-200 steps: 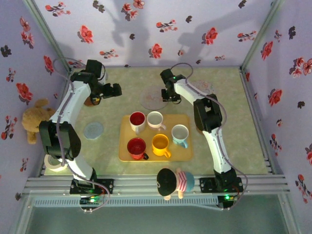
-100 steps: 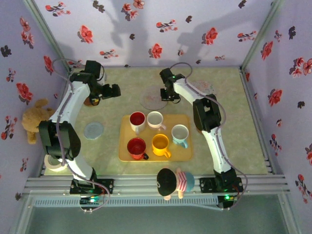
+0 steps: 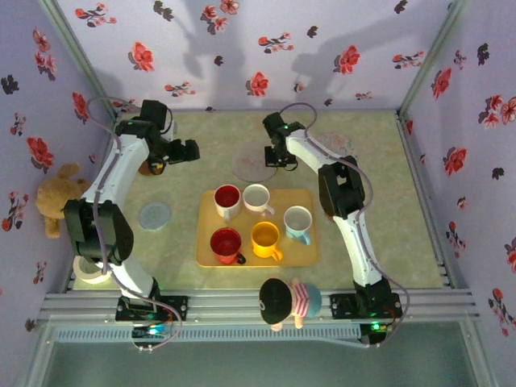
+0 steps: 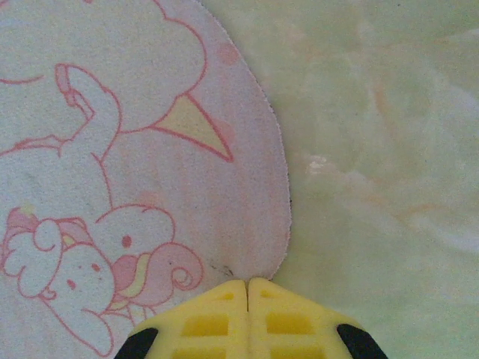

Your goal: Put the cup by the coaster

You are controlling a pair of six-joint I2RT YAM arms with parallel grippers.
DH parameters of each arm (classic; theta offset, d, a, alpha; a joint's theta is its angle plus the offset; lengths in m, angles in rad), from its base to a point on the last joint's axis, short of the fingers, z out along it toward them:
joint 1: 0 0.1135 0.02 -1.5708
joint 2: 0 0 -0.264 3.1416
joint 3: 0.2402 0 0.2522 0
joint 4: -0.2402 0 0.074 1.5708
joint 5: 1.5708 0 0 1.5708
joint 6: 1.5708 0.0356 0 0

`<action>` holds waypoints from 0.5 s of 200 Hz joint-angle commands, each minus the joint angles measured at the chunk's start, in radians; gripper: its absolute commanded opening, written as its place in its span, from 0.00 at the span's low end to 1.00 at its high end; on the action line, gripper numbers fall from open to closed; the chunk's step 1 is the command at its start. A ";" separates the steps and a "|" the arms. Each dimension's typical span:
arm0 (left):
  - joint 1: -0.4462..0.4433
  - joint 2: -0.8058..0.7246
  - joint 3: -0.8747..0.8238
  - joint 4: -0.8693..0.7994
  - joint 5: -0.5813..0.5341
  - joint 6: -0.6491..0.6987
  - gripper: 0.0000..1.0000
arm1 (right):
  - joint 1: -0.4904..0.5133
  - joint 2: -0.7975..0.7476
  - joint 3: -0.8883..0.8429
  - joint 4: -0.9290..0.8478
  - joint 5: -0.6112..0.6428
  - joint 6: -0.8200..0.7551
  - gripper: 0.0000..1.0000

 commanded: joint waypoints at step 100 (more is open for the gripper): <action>0.010 0.013 -0.006 -0.021 0.000 0.021 1.00 | -0.044 0.006 -0.002 0.004 0.073 -0.051 0.00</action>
